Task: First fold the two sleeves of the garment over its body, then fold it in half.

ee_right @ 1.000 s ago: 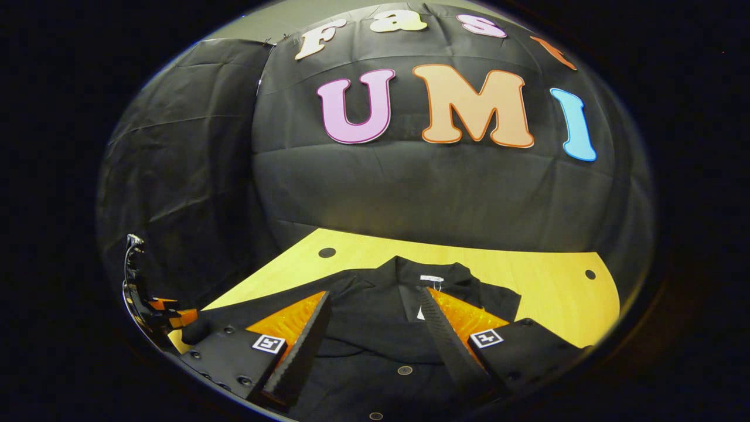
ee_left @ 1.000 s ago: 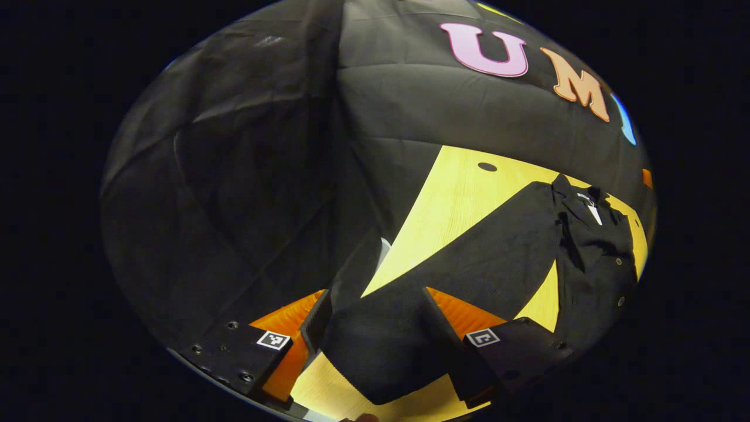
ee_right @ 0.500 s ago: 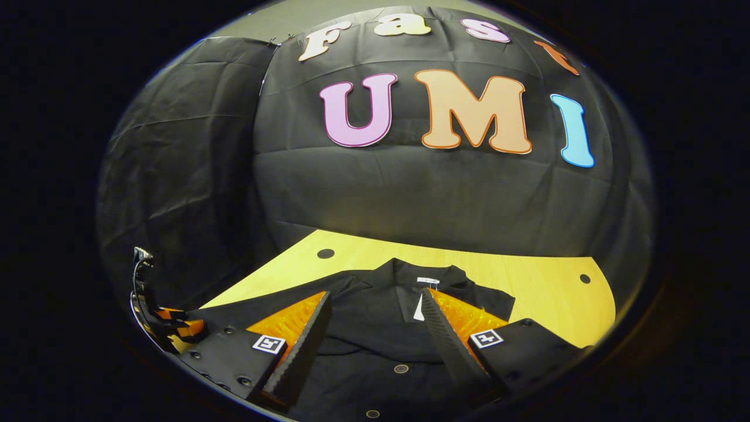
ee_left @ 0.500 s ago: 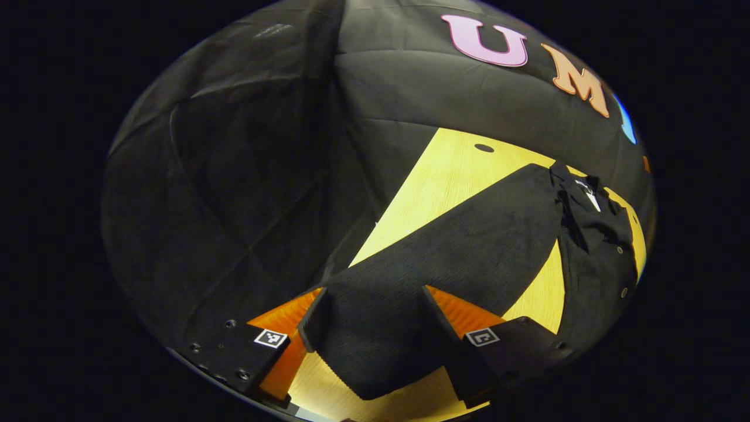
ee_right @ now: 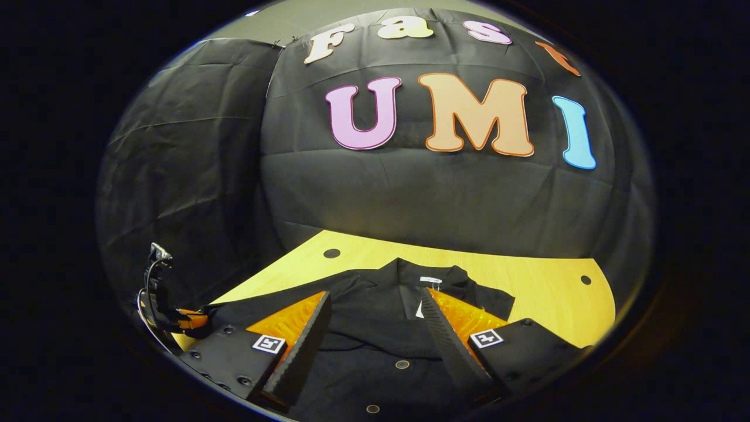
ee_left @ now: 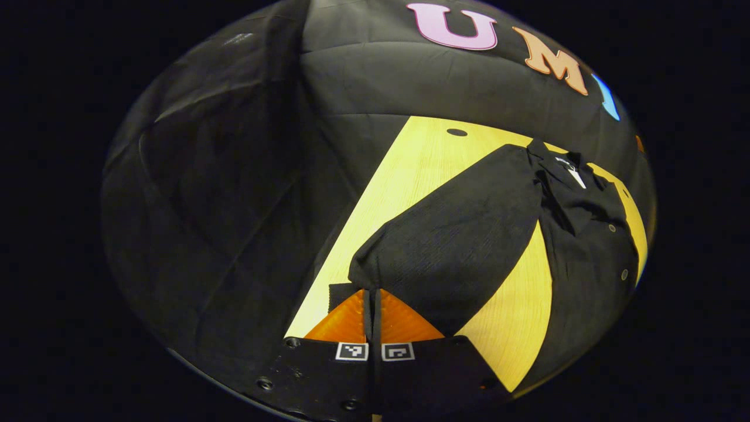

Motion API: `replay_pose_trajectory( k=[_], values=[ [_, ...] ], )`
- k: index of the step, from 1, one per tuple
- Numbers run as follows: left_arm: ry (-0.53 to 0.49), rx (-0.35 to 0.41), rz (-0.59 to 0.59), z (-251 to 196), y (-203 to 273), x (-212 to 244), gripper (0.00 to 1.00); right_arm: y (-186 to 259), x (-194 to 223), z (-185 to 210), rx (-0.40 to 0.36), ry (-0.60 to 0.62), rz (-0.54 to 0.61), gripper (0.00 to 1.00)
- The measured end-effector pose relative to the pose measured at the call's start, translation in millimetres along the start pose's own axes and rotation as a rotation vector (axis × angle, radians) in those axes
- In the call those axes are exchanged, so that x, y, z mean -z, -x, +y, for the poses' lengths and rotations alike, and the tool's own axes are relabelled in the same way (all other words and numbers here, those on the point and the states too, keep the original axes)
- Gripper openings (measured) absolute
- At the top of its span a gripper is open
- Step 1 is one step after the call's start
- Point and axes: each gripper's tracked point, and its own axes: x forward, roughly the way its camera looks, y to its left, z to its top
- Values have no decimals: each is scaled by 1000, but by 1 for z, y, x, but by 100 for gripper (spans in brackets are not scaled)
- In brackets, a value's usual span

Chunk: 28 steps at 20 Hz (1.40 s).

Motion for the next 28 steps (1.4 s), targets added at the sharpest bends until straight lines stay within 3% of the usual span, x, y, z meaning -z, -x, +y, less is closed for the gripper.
replay_pose_trajectory(
  k=[1,4,7,11,12,13,19,20,22,23,28],
  values=[
    [34,22,-21,-3,7,-8,0,5,-1,-5,6,5,-10,95],
    [80,86,-139,-18,38,-52,0,16,1,-16,10,-8,-22,98],
    [48,119,-234,-37,74,-91,0,22,4,-27,8,-23,-21,98],
    [-1,169,-308,-43,114,-105,0,33,6,-45,10,-40,-32,95],
    [-10,183,-323,-46,128,-110,0,36,6,-50,12,-45,-37,98],
    [-22,197,-336,-49,140,-118,0,40,6,-56,14,-51,-42,95],
    [-85,271,-369,-66,200,-138,0,63,13,-99,52,-103,-58,98],
    [-96,280,-373,-68,203,-143,0,68,17,-107,61,-113,-58,94],
    [-121,300,-382,-76,214,-149,0,76,24,-122,75,-132,-52,98],
    [-135,312,-386,-81,222,-150,0,79,26,-130,84,-139,-53,94],
    [-210,360,-390,-109,210,-150,0,101,37,-170,134,-167,-58,98]
  ],
)
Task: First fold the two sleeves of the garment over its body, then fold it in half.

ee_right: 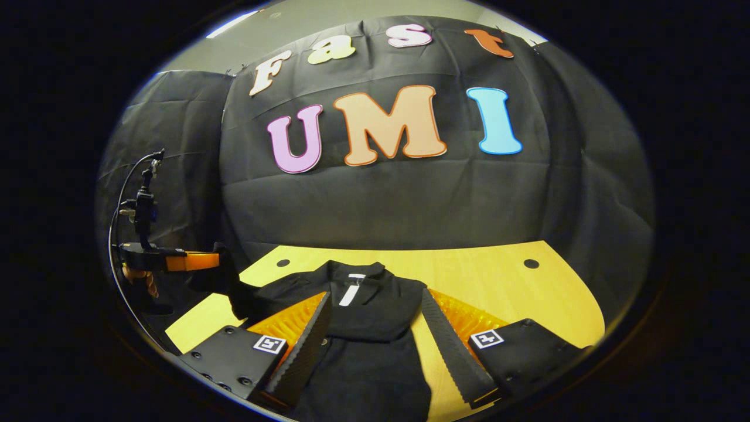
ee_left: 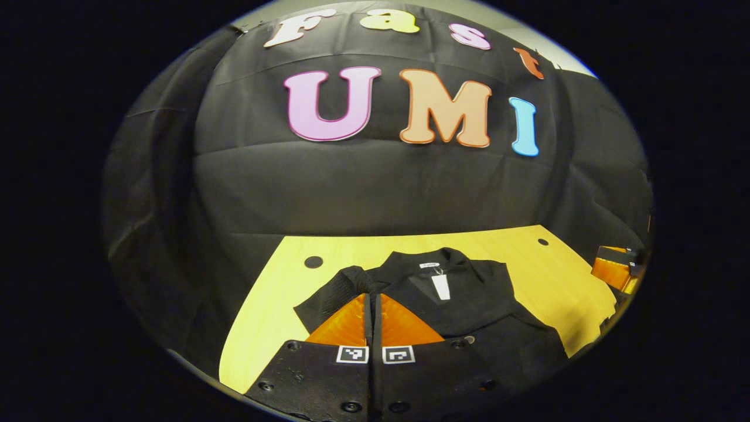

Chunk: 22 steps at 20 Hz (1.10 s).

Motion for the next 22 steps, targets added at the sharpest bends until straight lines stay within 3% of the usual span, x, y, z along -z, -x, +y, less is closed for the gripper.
replay_pose_trajectory(
  k=[1,2,10,22],
  values=[
    [-8,14,1,-6,-4,-1,0,2,0,-8,10,-8,0,94],
    [-17,26,2,-13,-8,-2,0,5,1,-16,19,-17,-2,98],
    [-66,121,23,-65,-35,-3,0,32,3,-77,95,-43,-12,98],
    [-149,186,96,-123,-67,17,0,71,23,-159,200,-103,10,98]
  ],
)
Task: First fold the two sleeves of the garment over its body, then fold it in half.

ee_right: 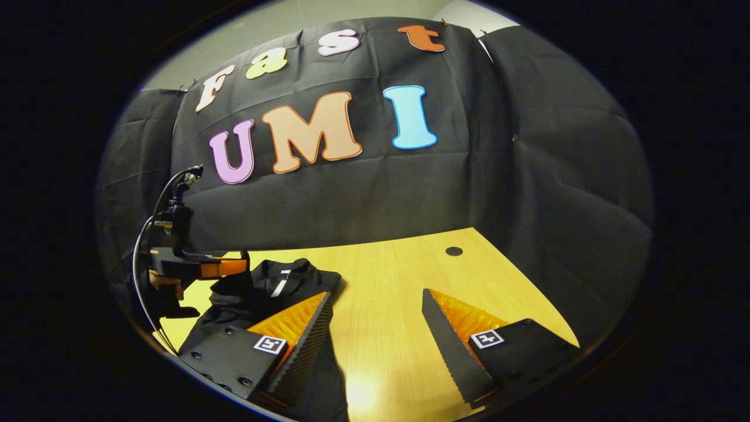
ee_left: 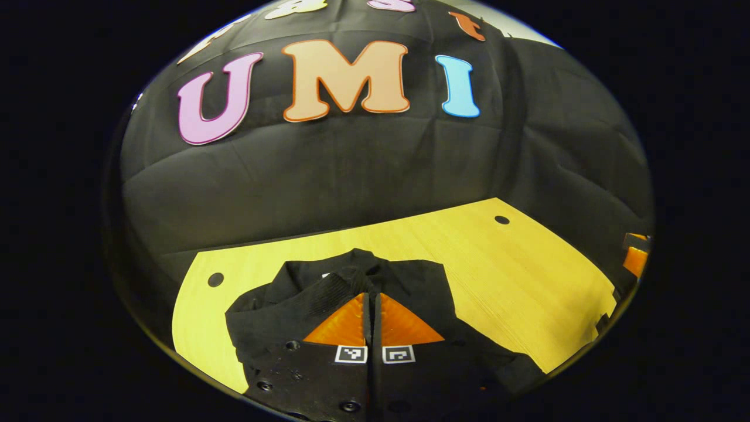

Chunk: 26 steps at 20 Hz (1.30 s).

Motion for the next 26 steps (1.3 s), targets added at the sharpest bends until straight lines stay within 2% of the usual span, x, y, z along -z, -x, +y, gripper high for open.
replay_pose_trajectory(
  k=[4,7,9,10,12,14,16,17,18,19,20,21,26],
  values=[
    [-33,5,34,-13,-13,10,0,3,4,-18,19,-4,8,98],
    [-51,-28,68,-16,-17,16,0,4,7,-32,32,-14,15,98],
    [-57,-55,49,-15,-16,10,0,4,11,-36,32,-21,24,98],
    [-32,-31,4,-22,-13,0,0,5,10,-37,29,-24,22,98],
    [31,0,-149,-41,-11,-35,44,8,7,-36,19,-22,5,98],
    [16,-44,-262,-37,12,-70,88,9,2,-32,-3,-16,-10,98],
    [10,-82,-317,-23,43,-91,91,6,-1,-25,-37,-5,-21,98],
    [22,-101,-338,-16,58,-97,98,6,-2,-19,-59,0,-23,98],
    [39,-119,-353,-9,70,-99,92,5,-3,-14,-81,3,-27,98],
    [59,-143,-366,1,79,-96,92,5,-4,-8,-95,9,-33,98],
    [79,-161,-368,8,92,-93,99,7,-4,-2,-105,12,-37,98],
    [96,-179,-373,18,106,-90,92,12,-6,7,-115,8,-49,98],
    [118,-288,-337,64,167,-44,92,36,11,56,-153,41,-57,98]
  ],
)
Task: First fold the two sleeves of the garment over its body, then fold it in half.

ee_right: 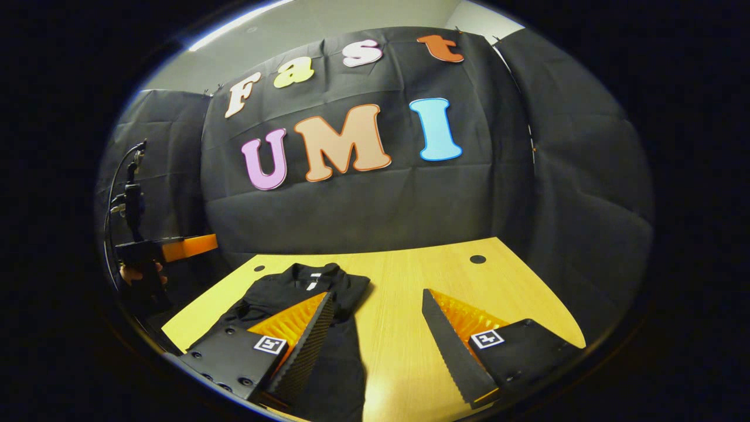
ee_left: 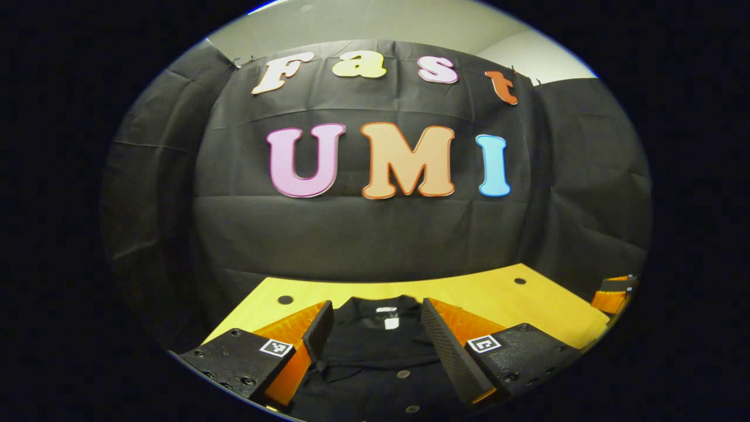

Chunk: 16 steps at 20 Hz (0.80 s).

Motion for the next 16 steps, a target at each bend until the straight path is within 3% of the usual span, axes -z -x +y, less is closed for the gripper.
replay_pose_trajectory(
  k=[3,4,6,7,8,16],
  values=[
    [5,-63,37,39,42,25,92,11,16,33,-10,44,9,98],
    [17,-75,64,49,55,38,92,16,28,41,-21,43,29,94],
    [29,-106,100,69,81,63,92,25,42,56,-27,51,34,98],
    [32,-125,128,79,93,76,92,29,52,58,-25,58,55,93],
    [35,-134,154,86,103,89,92,33,64,61,-25,62,72,98],
    [33,-149,317,102,151,165,93,60,116,67,11,79,145,98]
  ],
)
